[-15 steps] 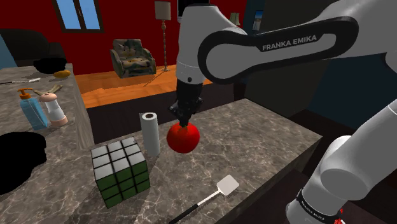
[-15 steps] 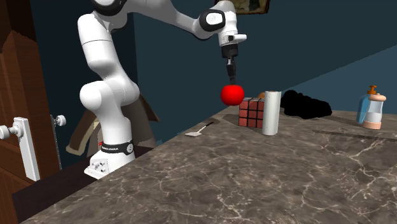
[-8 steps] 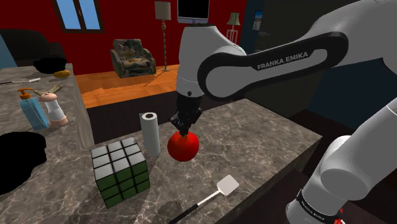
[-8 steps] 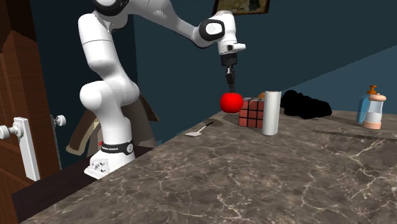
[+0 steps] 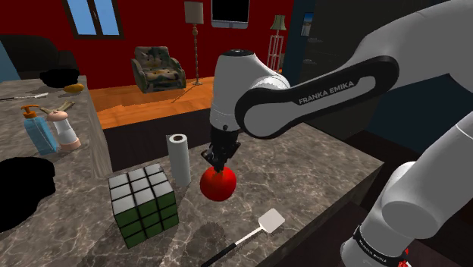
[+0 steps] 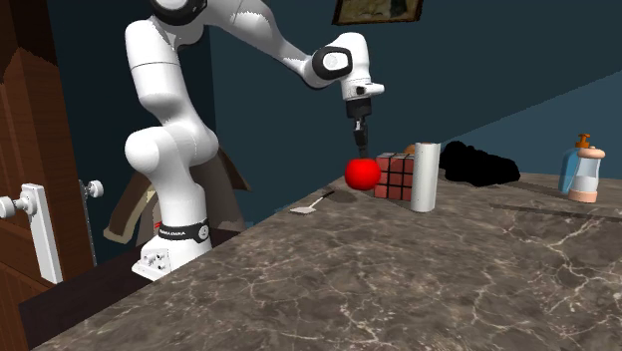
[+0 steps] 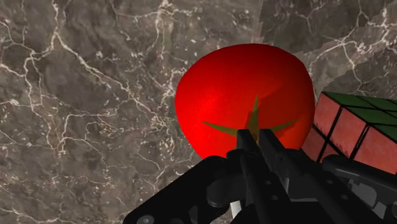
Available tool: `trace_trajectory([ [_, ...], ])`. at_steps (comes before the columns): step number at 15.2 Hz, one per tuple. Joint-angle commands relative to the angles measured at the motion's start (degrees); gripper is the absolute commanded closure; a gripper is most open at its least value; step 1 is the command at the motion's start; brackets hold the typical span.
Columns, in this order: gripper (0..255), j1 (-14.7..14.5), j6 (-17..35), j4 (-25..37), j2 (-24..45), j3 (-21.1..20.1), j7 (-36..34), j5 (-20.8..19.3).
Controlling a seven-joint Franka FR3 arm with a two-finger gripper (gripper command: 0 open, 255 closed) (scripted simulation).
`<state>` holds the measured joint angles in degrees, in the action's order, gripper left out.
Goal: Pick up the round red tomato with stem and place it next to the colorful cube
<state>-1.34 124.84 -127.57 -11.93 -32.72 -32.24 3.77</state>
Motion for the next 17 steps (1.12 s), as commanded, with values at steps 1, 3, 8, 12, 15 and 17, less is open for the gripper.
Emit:
trace_trajectory([
  [1,255,0.1,1.7,-1.1,0.6,-0.2,-0.3,-0.3],
  [3,255,0.1,3.3,-2.1,1.3,-0.5,-0.6,-0.7],
  [8,255,0.3,7.3,-4.4,3.3,-1.1,-1.7,-2.0],
  [12,255,0.4,7.8,-4.6,3.6,-1.2,-1.9,-2.1],
  [15,255,0.4,7.8,-4.6,3.6,-1.2,-1.9,-2.1],
  [17,255,0.4,7.8,-4.6,3.6,-1.2,-1.9,-2.1],
])
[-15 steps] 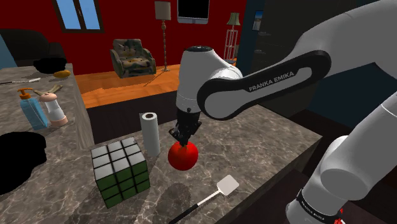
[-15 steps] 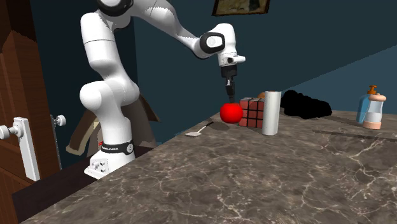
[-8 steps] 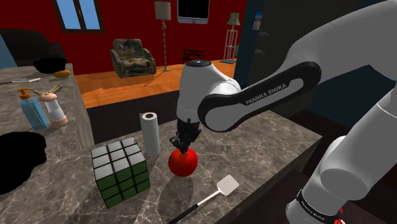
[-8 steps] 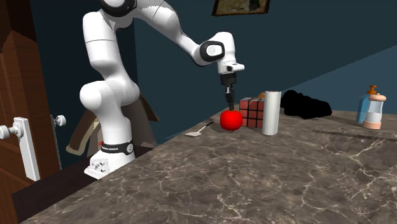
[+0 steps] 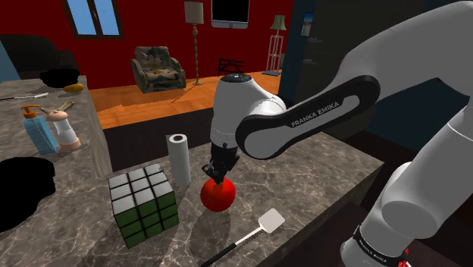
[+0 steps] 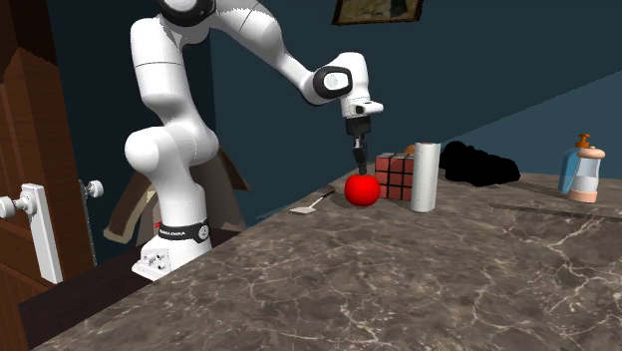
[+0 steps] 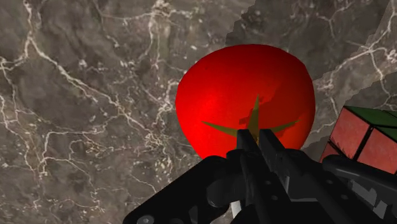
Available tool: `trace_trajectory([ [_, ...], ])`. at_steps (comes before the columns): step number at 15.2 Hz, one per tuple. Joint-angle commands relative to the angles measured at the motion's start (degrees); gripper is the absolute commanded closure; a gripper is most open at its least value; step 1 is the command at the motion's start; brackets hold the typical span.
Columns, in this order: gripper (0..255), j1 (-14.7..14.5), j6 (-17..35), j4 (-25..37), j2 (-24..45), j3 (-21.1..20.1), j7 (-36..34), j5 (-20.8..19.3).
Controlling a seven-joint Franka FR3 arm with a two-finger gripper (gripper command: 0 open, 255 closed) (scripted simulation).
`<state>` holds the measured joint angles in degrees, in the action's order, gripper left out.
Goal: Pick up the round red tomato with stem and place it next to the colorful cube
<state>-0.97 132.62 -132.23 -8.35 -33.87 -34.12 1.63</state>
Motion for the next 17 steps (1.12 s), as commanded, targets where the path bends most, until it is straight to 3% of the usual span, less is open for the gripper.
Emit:
trace_trajectory([
  [1,0,0.0,0.0,0.0,0.0,0.0,0.0,0.0],
  [6,0,0.0,0.0,0.0,0.0,0.0,0.0,0.0],
  [10,0,-0.6,-7.4,3.3,-4.8,1.2,2.2,2.9],
  [17,0,-0.7,-7.4,3.3,-4.8,1.3,2.2,2.9],
])
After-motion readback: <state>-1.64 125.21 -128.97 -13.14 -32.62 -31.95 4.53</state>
